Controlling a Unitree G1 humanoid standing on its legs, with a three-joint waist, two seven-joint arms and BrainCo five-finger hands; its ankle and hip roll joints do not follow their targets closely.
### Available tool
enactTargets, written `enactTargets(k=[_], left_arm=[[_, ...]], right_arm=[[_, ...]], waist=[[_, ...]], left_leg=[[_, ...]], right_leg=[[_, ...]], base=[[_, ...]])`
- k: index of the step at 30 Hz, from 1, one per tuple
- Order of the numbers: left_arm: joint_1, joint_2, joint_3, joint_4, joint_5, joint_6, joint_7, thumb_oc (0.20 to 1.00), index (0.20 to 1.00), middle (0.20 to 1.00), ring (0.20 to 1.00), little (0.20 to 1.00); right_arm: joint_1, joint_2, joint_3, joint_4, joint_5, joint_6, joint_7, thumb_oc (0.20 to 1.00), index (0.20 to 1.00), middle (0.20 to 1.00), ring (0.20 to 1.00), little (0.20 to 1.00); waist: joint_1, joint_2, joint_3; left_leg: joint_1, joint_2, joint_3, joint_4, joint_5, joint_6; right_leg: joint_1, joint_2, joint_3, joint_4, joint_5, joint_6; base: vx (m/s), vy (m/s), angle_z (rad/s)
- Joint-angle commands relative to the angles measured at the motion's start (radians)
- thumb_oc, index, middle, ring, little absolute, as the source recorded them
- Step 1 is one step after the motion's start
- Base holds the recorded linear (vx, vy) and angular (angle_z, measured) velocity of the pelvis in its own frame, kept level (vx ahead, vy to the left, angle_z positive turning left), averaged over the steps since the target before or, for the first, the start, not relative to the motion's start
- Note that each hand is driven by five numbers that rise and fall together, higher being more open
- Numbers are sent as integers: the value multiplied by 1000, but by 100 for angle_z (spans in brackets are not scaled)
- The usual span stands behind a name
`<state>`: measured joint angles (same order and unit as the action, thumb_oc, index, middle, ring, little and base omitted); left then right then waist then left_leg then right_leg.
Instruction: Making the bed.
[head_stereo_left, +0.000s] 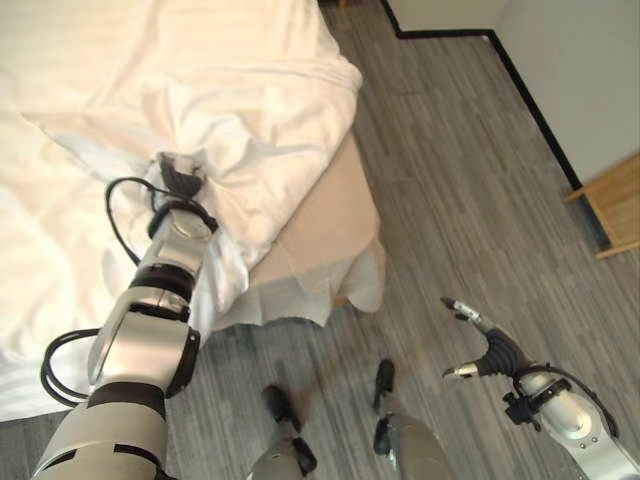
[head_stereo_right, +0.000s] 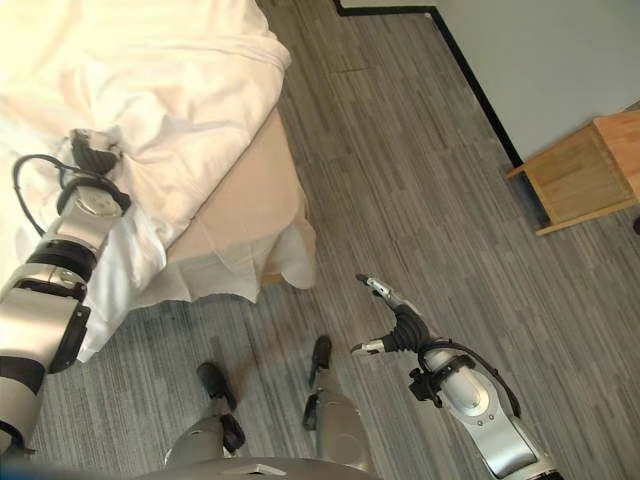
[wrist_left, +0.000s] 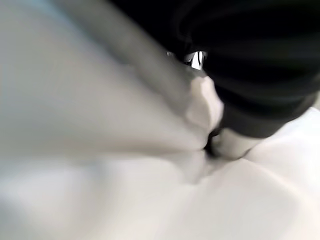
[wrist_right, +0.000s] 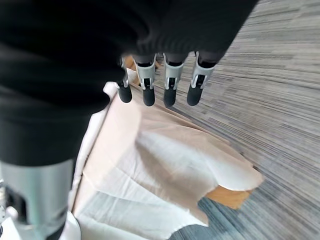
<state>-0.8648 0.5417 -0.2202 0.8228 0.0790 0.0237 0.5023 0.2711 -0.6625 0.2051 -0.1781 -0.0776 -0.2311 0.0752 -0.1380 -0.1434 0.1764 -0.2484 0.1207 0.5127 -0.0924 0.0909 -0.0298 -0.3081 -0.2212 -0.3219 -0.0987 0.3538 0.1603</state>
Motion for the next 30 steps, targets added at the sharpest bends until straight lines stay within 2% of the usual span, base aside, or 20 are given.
enactTargets(k=[1, 4, 6, 7, 8, 9, 10, 14, 15, 16, 17, 18, 19, 20, 21, 24, 27, 28, 30], left_arm=[[19, -133, -23, -62, 13, -95, 21, 200, 200, 200, 200, 200], [185, -261, -85, -233, 11, -133, -18, 200, 200, 200, 200, 200], [191, -261, -84, -238, 12, -131, -18, 200, 200, 200, 200, 200], [261, -325, -144, -282, -12, -158, -60, 200, 200, 200, 200, 200], [262, -323, -143, -283, -12, -158, -60, 200, 200, 200, 200, 200], [324, -367, -227, -309, -18, -165, -102, 200, 200, 200, 200, 200], [356, -392, -278, -312, -14, -169, -134, 200, 200, 200, 200, 200], [426, -463, -417, -289, -30, -176, -214, 200, 200, 200, 200, 200], [505, -522, -578, -230, -81, -181, -389, 238, 238, 238, 238, 238], [505, -522, -578, -230, -81, -182, -390, 238, 238, 238, 238, 238], [520, -532, -612, -219, -102, -181, -440, 884, 884, 884, 884, 884], [556, -545, -629, -216, -159, -173, -482, 884, 884, 884, 884, 884], [580, -537, -640, -219, -184, -172, -489, 1000, 1000, 1000, 1000, 1000], [584, -534, -652, -235, -233, -148, -554, 1000, 1000, 1000, 1000, 1000], [583, -534, -651, -236, -234, -147, -555, 1000, 1000, 1000, 1000, 1000], [558, -531, -730, -295, -238, -154, -646, 1000, 1000, 1000, 1000, 1000], [544, -525, -754, -343, -266, -164, -672, 1000, 1000, 1000, 1000, 1000], [509, -530, -766, -404, -349, -163, -694, 1000, 1000, 1000, 1000, 1000], [499, -534, -775, -424, -374, -159, -705, 1000, 1000, 1000, 1000, 1000]], right_arm=[[-36, -34, -20, 6, -35, -46, -10, 1000, 1000, 1000, 1000, 1000], [-40, -28, 34, 113, -43, -34, -13, 1000, 1000, 1000, 1000, 1000], [-41, -28, 39, 119, -44, -38, -15, 1000, 1000, 1000, 1000, 1000], [-81, -16, 91, 287, -154, -8, -80, 1000, 1000, 1000, 1000, 1000], [-84, -14, 94, 292, -156, -10, -82, 1000, 1000, 1000, 1000, 1000], [-151, 23, 139, 468, -205, 31, -127, 1000, 1000, 1000, 1000, 1000], [-182, 49, 160, 563, -223, 52, -149, 1000, 1000, 1000, 1000, 1000], [-224, 132, 197, 766, -207, 80, -183, 1000, 1000, 1000, 1000, 1000], [-263, 202, 232, 1007, -186, 112, -192, 1000, 1000, 1000, 1000, 1000], [-263, 203, 232, 1010, -186, 111, -193, 1000, 1000, 1000, 1000, 1000], [-269, 218, 236, 1077, -182, 120, -190, 1000, 1000, 1000, 1000, 1000], [-301, 272, 275, 1123, -207, 126, -212, 1000, 1000, 1000, 1000, 1000], [-296, 302, 299, 1137, -209, 142, -212, 1000, 1000, 1000, 1000, 1000], [-263, 312, 293, 1195, -210, 160, -170, 1000, 1000, 1000, 1000, 1000], [-264, 313, 293, 1196, -210, 160, -170, 1000, 1000, 1000, 1000, 1000], [-247, 307, 291, 1330, -237, 178, -163, 1000, 1000, 1000, 1000, 1000], [-228, 291, 285, 1369, -256, 176, -167, 1000, 1000, 1000, 1000, 1000], [-224, 272, 253, 1386, -225, 174, -165, 1000, 1000, 1000, 1000, 1000], [-228, 268, 246, 1388, -216, 175, -167, 1000, 1000, 1000, 1000, 1000]], waist=[[13, 29, 7], [23, 41, -1], [23, 41, 0], [32, 51, 0], [31, 50, 1], [44, 60, 1], [51, 67, 2], [62, 87, 7], [62, 122, 2], [63, 122, 2], [60, 137, -2], [68, 147, 4], [70, 161, 5], [59, 187, 6], [59, 187, 6], [33, 226, 11], [20, 246, 15], [4, 273, 17], [-2, 282, 20]], left_leg=[[69, 8, -66, 5, -128, -25], [134, 4, -68, 5, -133, -25], [139, 4, -68, 5, -134, -25], [168, 7, -68, 5, -132, -27], [169, 7, -68, 5, -133, -27], [194, 9, -72, 5, -124, -29], [207, 13, -73, 5, -123, -30], [235, 20, -82, 5, -109, -31], [251, 31, -78, 5, -77, -32], [252, 31, -77, 5, -77, -33], [265, 37, -93, 5, -95, -44], [260, 40, -84, 5, -71, -38], [261, 45, -87, 5, -65, -42], [265, 51, -91, 5, -56, -51], [265, 52, -91, 5, -56, -52], [270, 66, -92, 5, -41, -64], [276, 75, -91, 5, -33, -71], [283, 83, -94, 5, -16, -82], [286, 86, -96, 5, -12, -85]], right_leg=[[137, -75, -34, 11, -117, 102], [203, -64, -40, 11, -166, 100], [208, -64, -41, 11, -167, 100], [238, -57, -50, 11, -200, 92], [240, -57, -50, 11, -200, 92], [267, -49, -55, 11, -225, 80], [279, -47, -56, 11, -236, 75], [306, -33, -48, 11, -266, 58], [319, -16, -35, 11, -284, 35], [320, -16, -34, 11, -285, 35], [332, -10, -21, 11, -307, 40], [330, -7, -31, 11, -300, 26], [334, -4, -31, 11, -306, 22], [339, 6, -25, 11, -319, 17], [340, 7, -25, 11, -319, 17], [344, 19, -13, 11, -338, 10], [352, 29, -7, 11, -348, 5], [361, 38, -2, 11, -359, 0], [365, 40, -2, 11, -361, -2]], base=[[17, -64, 24], [36, -83, 6], [18, -76, 2], [7, -98, 0], [27, -185, -2], [4, -154, -4], [-11, -218, 1], [-59, -186, 0], [-114, -311, -3], [-40, -299, 0], [-25, -117, 3], [-36, -163, -4], [-103, -201, -5], [-19, -126, -4], [-22, -117, 4], [-46, -88, 1], [-30, -76, -1], [-24, -68, -3], [-28, -50, -4]])
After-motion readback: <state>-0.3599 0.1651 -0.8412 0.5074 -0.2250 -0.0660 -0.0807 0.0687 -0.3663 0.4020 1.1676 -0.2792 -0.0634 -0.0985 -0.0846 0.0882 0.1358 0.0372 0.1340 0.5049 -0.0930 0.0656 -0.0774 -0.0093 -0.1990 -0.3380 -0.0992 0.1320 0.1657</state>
